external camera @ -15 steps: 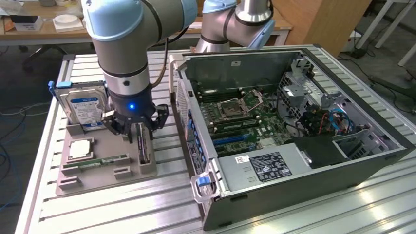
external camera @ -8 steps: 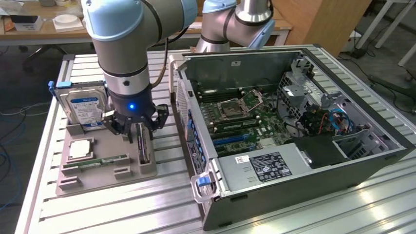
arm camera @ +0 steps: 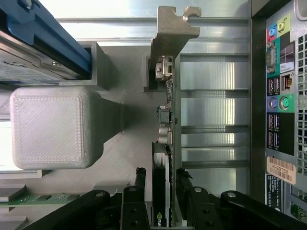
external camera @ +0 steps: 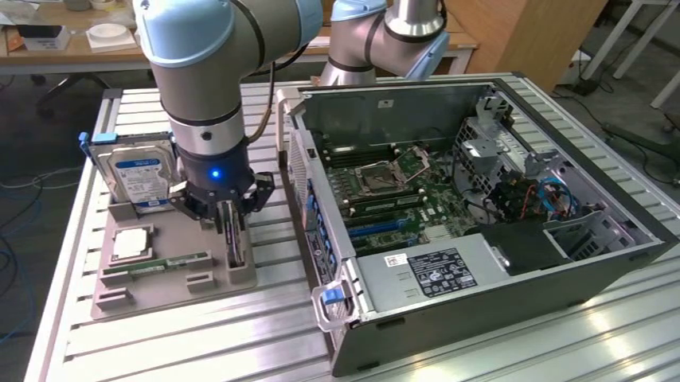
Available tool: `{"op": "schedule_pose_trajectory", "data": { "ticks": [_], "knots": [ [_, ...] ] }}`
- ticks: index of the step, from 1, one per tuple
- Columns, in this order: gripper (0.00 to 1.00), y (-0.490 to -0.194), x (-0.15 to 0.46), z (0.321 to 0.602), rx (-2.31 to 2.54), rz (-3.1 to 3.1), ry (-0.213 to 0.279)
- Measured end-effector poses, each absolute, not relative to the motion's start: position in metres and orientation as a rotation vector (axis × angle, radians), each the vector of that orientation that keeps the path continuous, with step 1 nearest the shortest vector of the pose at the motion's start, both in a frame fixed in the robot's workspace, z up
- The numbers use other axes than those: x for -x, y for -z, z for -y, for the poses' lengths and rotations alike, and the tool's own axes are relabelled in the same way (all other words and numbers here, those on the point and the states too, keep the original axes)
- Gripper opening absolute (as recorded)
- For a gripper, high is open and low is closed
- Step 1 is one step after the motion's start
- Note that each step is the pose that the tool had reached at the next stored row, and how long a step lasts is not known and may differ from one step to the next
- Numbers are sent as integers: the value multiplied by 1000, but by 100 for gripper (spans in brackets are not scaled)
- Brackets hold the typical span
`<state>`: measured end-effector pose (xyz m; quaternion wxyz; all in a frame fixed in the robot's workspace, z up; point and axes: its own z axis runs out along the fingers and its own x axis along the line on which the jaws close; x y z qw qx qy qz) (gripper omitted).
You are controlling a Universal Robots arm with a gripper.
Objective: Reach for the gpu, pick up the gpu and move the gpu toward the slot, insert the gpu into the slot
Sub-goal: 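Pick up the gpu and move the gpu toward the slot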
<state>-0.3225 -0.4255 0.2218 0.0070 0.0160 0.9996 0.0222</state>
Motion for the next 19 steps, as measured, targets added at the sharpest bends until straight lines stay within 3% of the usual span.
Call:
{"op": "schedule_pose_trajectory", "data": {
  "ticks": [14, 16, 17, 19],
  "knots": [
    [38, -222, 323, 426, -50, -3127, -69],
    [37, -222, 323, 426, -50, -3127, -69],
    [30, -222, 323, 426, -50, -3127, -70],
    [30, -222, 323, 426, -50, -3127, -69]
  ]
}}
